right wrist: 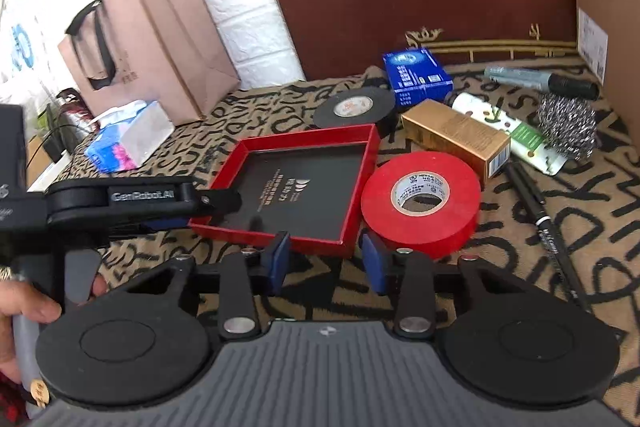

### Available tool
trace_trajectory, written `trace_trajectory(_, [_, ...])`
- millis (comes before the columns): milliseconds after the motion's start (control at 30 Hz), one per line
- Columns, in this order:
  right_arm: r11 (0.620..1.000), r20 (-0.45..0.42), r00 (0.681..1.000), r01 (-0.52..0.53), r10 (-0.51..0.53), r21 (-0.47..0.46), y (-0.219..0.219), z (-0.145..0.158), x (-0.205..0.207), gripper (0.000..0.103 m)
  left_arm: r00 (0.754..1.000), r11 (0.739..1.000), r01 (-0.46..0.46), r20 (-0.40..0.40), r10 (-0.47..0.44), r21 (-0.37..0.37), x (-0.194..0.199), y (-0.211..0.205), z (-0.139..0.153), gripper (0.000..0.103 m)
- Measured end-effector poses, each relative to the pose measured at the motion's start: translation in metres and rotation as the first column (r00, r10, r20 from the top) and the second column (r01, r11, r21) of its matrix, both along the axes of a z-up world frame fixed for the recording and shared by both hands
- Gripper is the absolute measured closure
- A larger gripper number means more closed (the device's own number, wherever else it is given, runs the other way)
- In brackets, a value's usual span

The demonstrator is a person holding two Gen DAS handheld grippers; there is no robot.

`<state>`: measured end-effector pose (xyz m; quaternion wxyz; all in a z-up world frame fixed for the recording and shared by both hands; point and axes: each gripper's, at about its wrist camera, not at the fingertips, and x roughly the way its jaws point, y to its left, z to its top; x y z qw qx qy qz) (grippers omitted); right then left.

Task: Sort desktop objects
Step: 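Close both grippers on the rim of the red tray lid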

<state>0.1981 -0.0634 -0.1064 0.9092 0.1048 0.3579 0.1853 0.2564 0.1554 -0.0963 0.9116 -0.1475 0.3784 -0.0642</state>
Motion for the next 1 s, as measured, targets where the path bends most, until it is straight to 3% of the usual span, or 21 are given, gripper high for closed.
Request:
trace_trajectory(133, [0.998,-0.028,0.999,0.027,-0.026,0.055,0.003,-0.005,0.012,0.06,1.0,1.0,-0.014,-0.011,0.014,-0.002,0.009,0.005,-0.002,0.06])
trace_trajectory(200, [0.998,-0.029,0.999,0.041,-0.04,0.05,0.007,-0.004,0.016,0.06,1.0,1.0,-0.01,-0.008,0.01,0.003,0.01,0.005,-0.002,0.062])
trace_trajectory(300, [0.994,-0.016,0.999,0.053,-0.051,0.091,0.007,0.002,0.014,0.046,1.0,1.0,-0.01,-0.003,0.01,0.023,0.009,0.005,-0.003,0.084])
trace_trajectory(400, [0.996,-0.01,0.998,0.068,-0.068,0.055,0.012,0.003,0.018,0.052,1.0,0.999,-0.023,-0.005,0.023,0.026,0.005,0.008,-0.003,0.088])
trace_trajectory(467, [0.997,0.005,0.997,0.073,-0.073,-0.005,0.016,0.001,0.017,0.069,0.999,0.999,-0.027,-0.016,0.028,0.022,-0.001,0.009,-0.002,0.091])
trace_trajectory(567, [0.996,-0.008,0.996,0.085,-0.086,-0.035,0.013,-0.001,0.012,0.084,0.999,0.999,-0.023,-0.034,0.024,0.026,-0.016,0.009,0.0,0.092])
trace_trajectory(767, [0.998,-0.031,0.998,0.048,-0.049,-0.04,-0.009,0.002,-0.029,0.095,0.999,0.999,0.009,-0.053,-0.007,0.032,-0.073,-0.004,0.002,0.093])
trace_trajectory(933, [0.998,-0.023,1.0,0.013,-0.015,-0.068,-0.031,0.011,-0.076,0.097,0.994,0.997,0.072,-0.085,-0.075,-0.035,-0.113,-0.02,0.0,0.091])
trace_trajectory(1000, [0.999,-0.049,0.999,0.004,-0.007,-0.049,-0.04,0.009,-0.089,0.097,0.994,0.997,0.079,-0.07,-0.079,0.009,-0.126,-0.032,0.002,0.09])
